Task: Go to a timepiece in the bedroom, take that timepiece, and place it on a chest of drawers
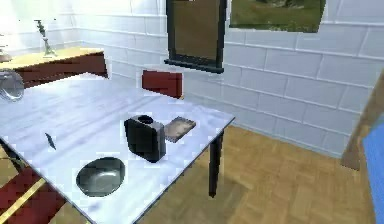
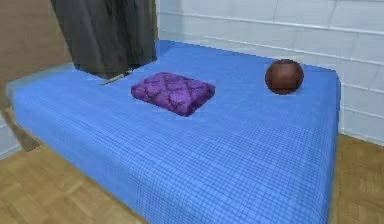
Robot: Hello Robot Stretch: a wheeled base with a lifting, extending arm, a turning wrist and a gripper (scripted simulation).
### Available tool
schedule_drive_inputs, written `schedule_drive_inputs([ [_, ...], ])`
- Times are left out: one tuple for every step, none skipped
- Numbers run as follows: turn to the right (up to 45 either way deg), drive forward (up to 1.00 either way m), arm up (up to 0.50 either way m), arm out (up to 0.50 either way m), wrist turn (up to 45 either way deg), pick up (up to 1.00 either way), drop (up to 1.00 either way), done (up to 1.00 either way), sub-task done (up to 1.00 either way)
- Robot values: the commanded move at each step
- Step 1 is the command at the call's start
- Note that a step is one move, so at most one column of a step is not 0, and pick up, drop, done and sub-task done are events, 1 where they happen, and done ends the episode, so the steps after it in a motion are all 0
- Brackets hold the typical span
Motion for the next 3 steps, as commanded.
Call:
schedule_drive_inputs([
  [-45.0,0.0,0.0,0.0,0.0,0.0,0.0,0.0,0.0],
  [-45.0,0.0,0.0,0.0,0.0,0.0,0.0,0.0,0.0],
  [-12.0,0.0,0.0,0.0,0.0,0.0,0.0,0.0,0.0],
])
